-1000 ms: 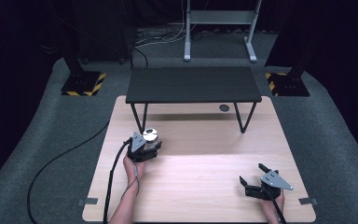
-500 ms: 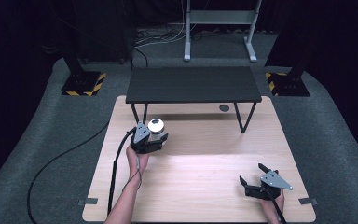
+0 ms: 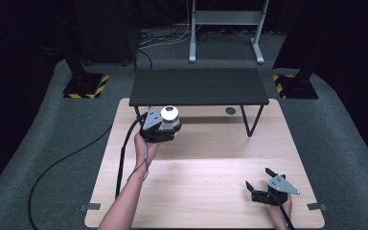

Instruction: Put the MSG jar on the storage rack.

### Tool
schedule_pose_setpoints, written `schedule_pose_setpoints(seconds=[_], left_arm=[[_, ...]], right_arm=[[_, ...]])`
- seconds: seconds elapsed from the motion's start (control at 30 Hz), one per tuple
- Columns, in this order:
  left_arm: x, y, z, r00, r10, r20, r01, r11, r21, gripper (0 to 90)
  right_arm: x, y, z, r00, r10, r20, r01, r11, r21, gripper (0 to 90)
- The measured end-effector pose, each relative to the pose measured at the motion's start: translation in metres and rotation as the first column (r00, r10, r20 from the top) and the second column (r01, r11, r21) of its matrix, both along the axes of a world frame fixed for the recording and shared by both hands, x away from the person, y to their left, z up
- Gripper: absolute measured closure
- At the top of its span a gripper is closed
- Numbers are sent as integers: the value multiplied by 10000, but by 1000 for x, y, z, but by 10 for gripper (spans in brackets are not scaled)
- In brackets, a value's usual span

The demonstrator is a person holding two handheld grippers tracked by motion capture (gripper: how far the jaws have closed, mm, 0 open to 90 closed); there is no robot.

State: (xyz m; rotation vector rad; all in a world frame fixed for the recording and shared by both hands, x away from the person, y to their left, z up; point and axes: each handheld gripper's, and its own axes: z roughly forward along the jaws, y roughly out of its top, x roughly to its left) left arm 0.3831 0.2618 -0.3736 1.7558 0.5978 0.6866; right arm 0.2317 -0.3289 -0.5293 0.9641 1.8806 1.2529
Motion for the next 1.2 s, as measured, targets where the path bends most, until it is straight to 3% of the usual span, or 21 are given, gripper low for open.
schedule_pose_setpoints(seconds=[0.23,0.53,0.73,0.77,1.0,1.2], left_arm=[[15,-13,32,9992,-335,221,335,9994,17,308],[45,-35,69,9981,-535,290,538,9985,-85,308],[67,-50,90,9987,-499,111,498,9987,91,308],[76,-56,97,9989,-464,4,463,9988,174,308],[103,-69,104,9972,-351,-665,364,9992,185,309],[115,-78,100,9946,-303,-992,331,9991,271,308]], right_arm=[[0,0,0,10000,23,7,-23,10000,-9,31],[0,0,0,10000,46,17,-46,10000,-43,31],[0,0,0,10000,48,4,-48,10000,-50,31],[0,0,0,10000,55,21,-55,10000,-69,31],[0,0,0,10000,61,35,-61,9999,-111,31],[0,0,0,10000,57,32,-57,9999,-113,31]])
